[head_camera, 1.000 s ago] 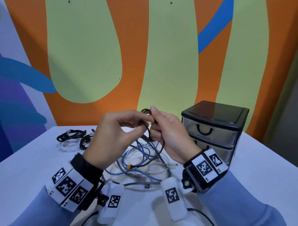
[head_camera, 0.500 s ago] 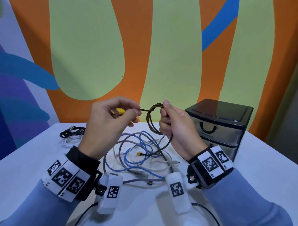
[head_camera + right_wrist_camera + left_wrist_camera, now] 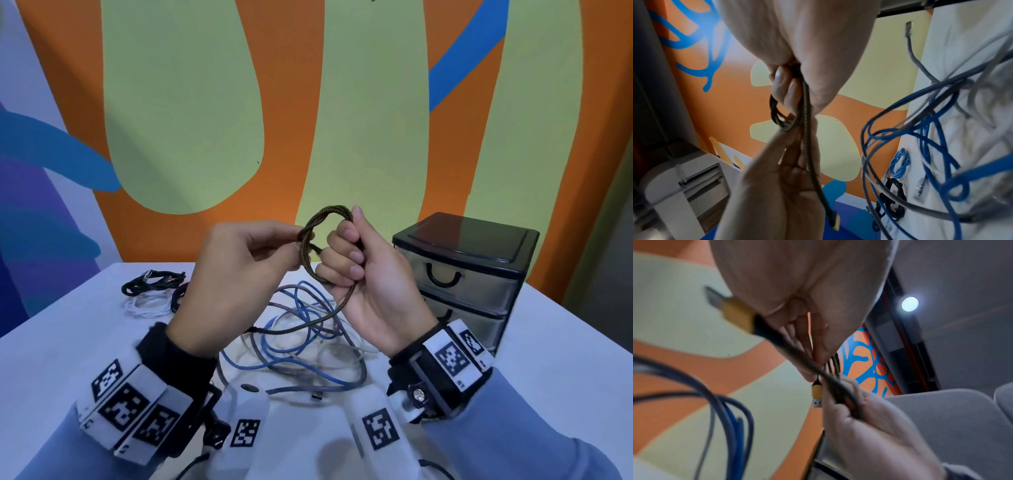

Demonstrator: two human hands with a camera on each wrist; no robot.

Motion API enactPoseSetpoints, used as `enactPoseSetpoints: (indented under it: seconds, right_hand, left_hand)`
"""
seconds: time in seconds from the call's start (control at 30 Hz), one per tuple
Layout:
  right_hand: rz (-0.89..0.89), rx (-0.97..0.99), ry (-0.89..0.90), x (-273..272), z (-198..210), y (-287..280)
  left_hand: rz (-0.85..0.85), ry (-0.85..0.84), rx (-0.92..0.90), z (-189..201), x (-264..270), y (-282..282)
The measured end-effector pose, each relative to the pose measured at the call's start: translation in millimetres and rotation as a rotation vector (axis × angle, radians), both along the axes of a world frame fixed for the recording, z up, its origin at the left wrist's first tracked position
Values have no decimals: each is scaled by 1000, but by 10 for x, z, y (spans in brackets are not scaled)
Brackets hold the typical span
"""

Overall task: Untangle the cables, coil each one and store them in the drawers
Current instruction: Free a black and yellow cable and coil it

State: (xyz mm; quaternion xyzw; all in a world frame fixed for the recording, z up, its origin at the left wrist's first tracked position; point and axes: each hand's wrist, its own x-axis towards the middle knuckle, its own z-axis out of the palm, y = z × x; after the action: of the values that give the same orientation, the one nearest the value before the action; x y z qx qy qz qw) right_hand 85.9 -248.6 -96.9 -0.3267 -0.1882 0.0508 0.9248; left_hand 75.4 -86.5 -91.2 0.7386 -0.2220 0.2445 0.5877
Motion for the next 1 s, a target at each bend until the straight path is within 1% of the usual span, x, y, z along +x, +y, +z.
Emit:
enactPoseSetpoints:
  seconds: [0.07,0.13,0.2,0.27,0.37,0.43,0.5,0.57,0.73,0.83,0.93,1.0]
  right_hand:
    - [-78,-22,12,16,-15,27]
    - [-163,-63,17,17,-27,42]
    - [-233,-131,20,16,-45,48]
    - [-292,-232,30,15,-67,60]
    - [-363,-355,9,8,-85,71]
    - [-369,-397,3,7,-86,60]
    - [-355,-407,6,20,-85,47]
    - [-342,-414,6,26,-80,50]
    - [-307,-417,10,35,-76,36]
    - [-318,-492,-36,39,-73,33]
    - [-418,-712,-189,42,-54,3]
    - [-427,-834,-279,47,-45,-21]
  left_hand:
    - [-109,108,-101,10,-38,-49]
    - [-163,152,-127,12,-61,-86]
    - [-151,141,-118,-7,-68,-104]
    - [-87,99,-120,-37,-45,-113]
    - [-28,47,-174,-66,-7,-116]
    - [-60,58,-237,-71,17,-112]
    - [-145,87,-309,-74,38,-119]
    - [-233,132,-420,-80,54,-130]
    - [-374,238,-587,-58,57,-133]
    - [-452,292,-685,-51,73,-117]
    - [-464,299,-755,-60,87,-106]
    - [-448,292,-772,-67,95,-94]
